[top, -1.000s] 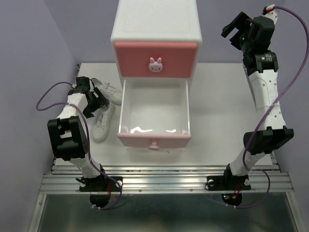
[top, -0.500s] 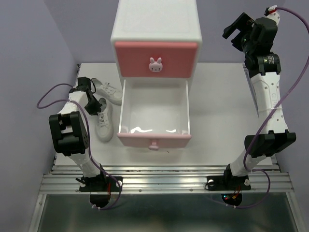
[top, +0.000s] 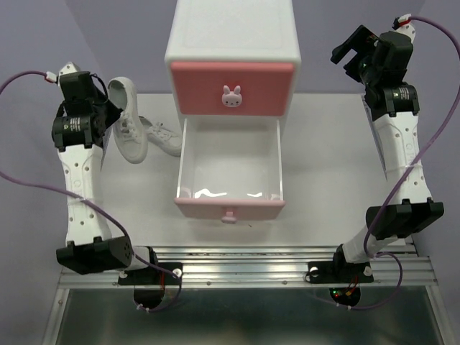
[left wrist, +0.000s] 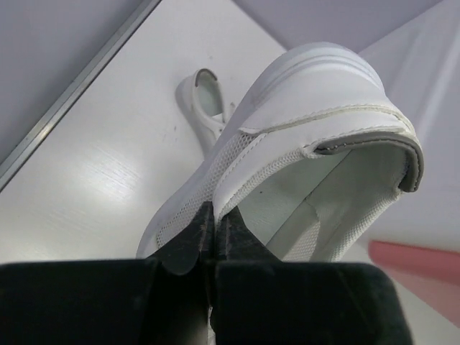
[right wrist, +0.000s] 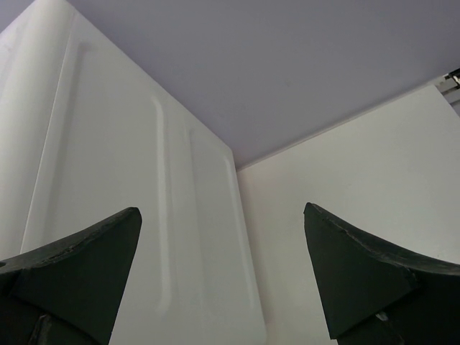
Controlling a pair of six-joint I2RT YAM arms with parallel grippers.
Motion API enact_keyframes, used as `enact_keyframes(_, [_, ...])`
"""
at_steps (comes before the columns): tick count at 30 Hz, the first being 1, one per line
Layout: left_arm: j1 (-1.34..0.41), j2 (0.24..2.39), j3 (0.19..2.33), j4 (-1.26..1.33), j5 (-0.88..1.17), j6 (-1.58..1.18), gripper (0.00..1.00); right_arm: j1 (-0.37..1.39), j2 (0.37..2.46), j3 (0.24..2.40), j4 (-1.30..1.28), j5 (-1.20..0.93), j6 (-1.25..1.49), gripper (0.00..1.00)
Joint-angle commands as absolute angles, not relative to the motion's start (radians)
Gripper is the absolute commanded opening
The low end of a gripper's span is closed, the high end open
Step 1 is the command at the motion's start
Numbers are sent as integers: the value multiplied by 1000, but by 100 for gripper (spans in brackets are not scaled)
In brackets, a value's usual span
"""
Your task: Place and organize the shoes in the shoe cabinet
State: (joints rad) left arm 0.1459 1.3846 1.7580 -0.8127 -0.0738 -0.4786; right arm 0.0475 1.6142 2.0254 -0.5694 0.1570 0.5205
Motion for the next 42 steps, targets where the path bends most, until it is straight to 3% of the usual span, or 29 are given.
enact_keyframes(1, [147, 1286, 1822, -845, 35, -480, 0, 46, 1571, 2025, -523, 147, 512, 100])
enact_keyframes(8, [120, 1135, 1815, -730, 153, -603, 0, 46, 1568, 2005, -523, 141, 525, 100])
enact_keyframes(16, [66, 985, 1631, -617, 198, -718, 0, 46, 1572, 1996, -520, 97, 517, 100])
enact_keyframes(30, [-438, 1066, 1556, -485, -159, -825, 0, 46, 1565, 1994, -534, 83, 494, 100])
enact_keyframes(42, [-552, 1034, 1338, -468, -275, -812, 0, 46, 1578, 1990, -569, 40, 459, 100])
